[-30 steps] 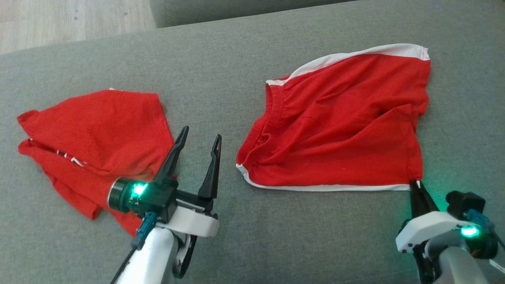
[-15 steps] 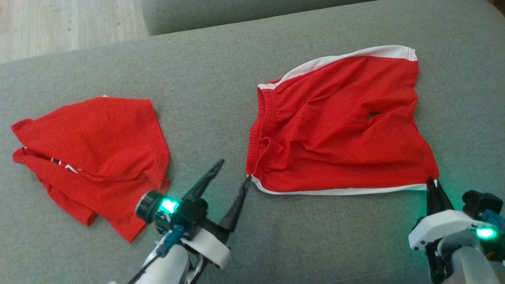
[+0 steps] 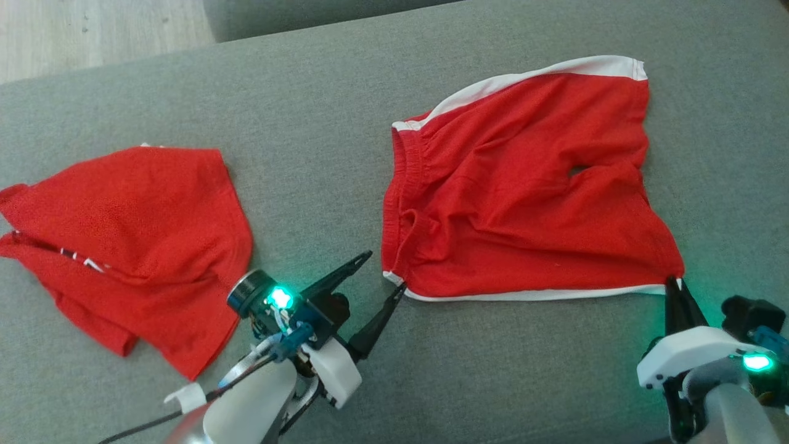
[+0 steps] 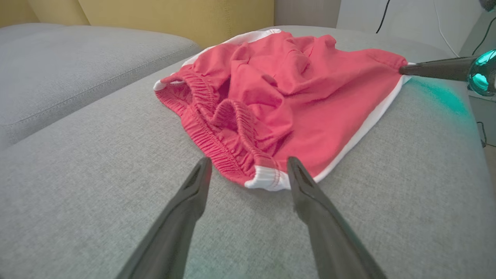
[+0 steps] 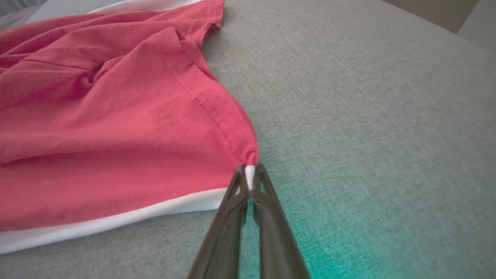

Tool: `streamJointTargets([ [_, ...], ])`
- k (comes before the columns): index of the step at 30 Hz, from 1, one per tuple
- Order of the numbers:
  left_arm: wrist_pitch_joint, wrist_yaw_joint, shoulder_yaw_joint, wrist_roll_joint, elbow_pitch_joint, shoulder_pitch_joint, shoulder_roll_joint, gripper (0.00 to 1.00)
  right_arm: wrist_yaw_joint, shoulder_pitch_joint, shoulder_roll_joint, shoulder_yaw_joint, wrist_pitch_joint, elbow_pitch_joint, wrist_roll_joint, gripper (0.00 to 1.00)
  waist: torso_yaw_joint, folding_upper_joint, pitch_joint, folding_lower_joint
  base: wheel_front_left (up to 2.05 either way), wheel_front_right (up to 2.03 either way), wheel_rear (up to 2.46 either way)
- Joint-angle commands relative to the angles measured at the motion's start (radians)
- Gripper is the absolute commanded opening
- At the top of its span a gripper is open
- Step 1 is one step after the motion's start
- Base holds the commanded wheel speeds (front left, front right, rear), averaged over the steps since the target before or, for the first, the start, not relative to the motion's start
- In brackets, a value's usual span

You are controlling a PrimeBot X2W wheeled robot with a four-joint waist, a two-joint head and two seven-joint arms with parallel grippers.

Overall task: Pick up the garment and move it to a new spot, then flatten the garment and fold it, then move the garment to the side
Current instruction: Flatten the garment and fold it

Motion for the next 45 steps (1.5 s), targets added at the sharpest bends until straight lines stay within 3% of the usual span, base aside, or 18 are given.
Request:
streamJointTargets([
  [1,-0.005,0.002,0.018,-0.011,-0.018,-0.048,0.016,1.0,-0.001,-0.032,-0.007,0.024,-0.009,-0.025,0.008,0.0,-0.003,0.0,0.002,0.0,0.0,0.0,0.0],
  [24,-0.004,0.002,-0.202,-0.168,0.078,-0.169,0.038,1.0,-0.001,-0.05,-0.007,0.05,-0.022,-0.001,0.015,0.0,-0.037,0.0,0.025,0.0,0.0,0.0,0.0],
  [25,-0.004,0.002,-0.208,-0.174,0.08,-0.172,0.038,0.47,-0.001,-0.051,-0.007,0.049,-0.022,0.0,0.015,0.0,-0.038,0.0,0.026,0.0,0.0,0.0,0.0],
  [26,-0.003,0.002,-0.215,-0.179,0.082,-0.175,0.039,0.28,-0.001,-0.052,-0.007,0.049,-0.023,0.001,0.015,0.0,-0.038,0.0,0.026,0.0,0.0,0.0,0.0],
  [27,-0.003,0.002,-0.222,-0.184,0.084,-0.178,0.04,0.0,-0.001,-0.053,-0.007,0.048,-0.024,0.002,0.015,0.0,-0.039,0.0,0.027,0.0,0.0,0.0,0.0],
  [34,-0.019,0.002,-0.238,-0.203,0.096,-0.195,0.055,0.0,-0.001,-0.061,-0.007,0.04,-0.033,0.0,0.009,0.0,-0.035,0.0,0.018,0.0,0.0,0.0,0.0],
  [45,-0.057,0.031,-0.178,-0.241,0.037,-0.206,0.081,0.0,-0.001,-0.081,-0.007,0.065,-0.045,-0.085,0.042,0.0,-0.026,0.0,-0.02,0.0,0.0,0.0,0.0],
])
